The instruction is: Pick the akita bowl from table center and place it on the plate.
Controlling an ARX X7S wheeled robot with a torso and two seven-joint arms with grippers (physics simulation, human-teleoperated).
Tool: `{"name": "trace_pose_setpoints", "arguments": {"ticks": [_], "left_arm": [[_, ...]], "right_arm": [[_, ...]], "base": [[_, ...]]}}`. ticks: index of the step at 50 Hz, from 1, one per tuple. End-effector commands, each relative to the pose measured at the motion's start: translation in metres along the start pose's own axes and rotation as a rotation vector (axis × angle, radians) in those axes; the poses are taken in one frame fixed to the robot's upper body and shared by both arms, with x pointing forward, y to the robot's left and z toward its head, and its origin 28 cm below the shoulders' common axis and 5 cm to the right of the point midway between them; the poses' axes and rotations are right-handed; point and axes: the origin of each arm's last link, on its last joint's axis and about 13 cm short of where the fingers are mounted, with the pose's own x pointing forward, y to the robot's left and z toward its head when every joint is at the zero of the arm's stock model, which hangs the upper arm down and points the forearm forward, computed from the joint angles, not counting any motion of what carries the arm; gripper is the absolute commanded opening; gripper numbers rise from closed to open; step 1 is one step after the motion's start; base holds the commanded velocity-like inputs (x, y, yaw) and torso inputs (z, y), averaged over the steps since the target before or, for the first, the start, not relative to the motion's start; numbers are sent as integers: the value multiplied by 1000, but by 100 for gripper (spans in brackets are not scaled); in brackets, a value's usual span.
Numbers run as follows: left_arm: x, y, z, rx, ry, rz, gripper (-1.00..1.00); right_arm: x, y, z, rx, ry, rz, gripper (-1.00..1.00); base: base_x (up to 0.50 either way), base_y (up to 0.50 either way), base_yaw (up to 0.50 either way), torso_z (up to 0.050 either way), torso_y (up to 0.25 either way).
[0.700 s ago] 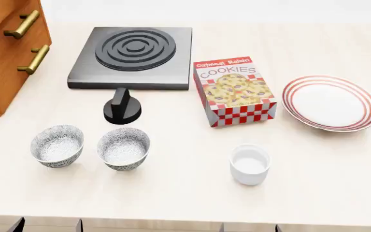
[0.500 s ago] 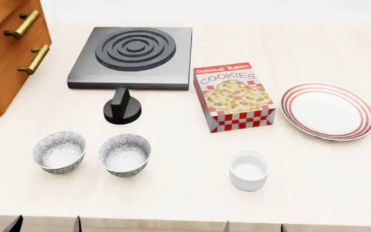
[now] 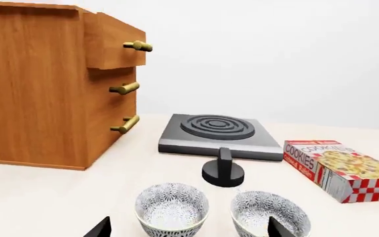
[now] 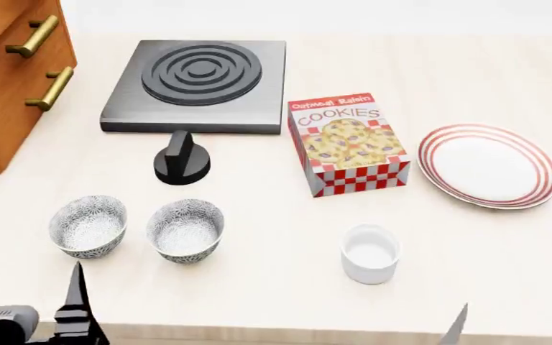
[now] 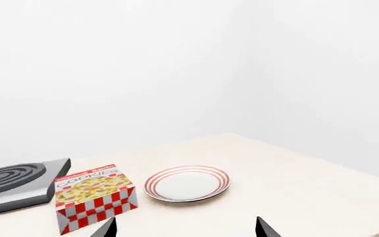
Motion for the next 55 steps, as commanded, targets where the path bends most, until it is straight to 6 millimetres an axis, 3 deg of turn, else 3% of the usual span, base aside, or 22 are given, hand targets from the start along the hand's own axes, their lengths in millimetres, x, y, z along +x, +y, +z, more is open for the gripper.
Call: {"name": "trace_pose_setpoints", "arguments": {"ticks": [1,6,14,18,35,55], "left_arm": [[17,10,30,-51,-77,69,100],[12,5,24,-69,-72,58,100],[9,6,31,-74,-96,64,100],[-2,11,21,-98,-70,77,100],[-5,12,20,-72,-73,86,100],[-2,13,19,-86,-66,98,100]], "right_arm": [[-18,-32,35,42,-154,-187,100],[-17,-34,34,38,-152,-194,100],[-18,-33,32,20,-172,-203,100],[-21,-35,33,25,-182,-208,100],[-24,-34,30,31,-179,-208,100],[-23,-33,31,46,-190,-196,100]], "base": [[500,0,0,0,0],[500,0,0,0,0],[396,0,0,0,0],[0,0,0,0,0],[488,0,0,0,0],[3,0,0,0,0]]}}
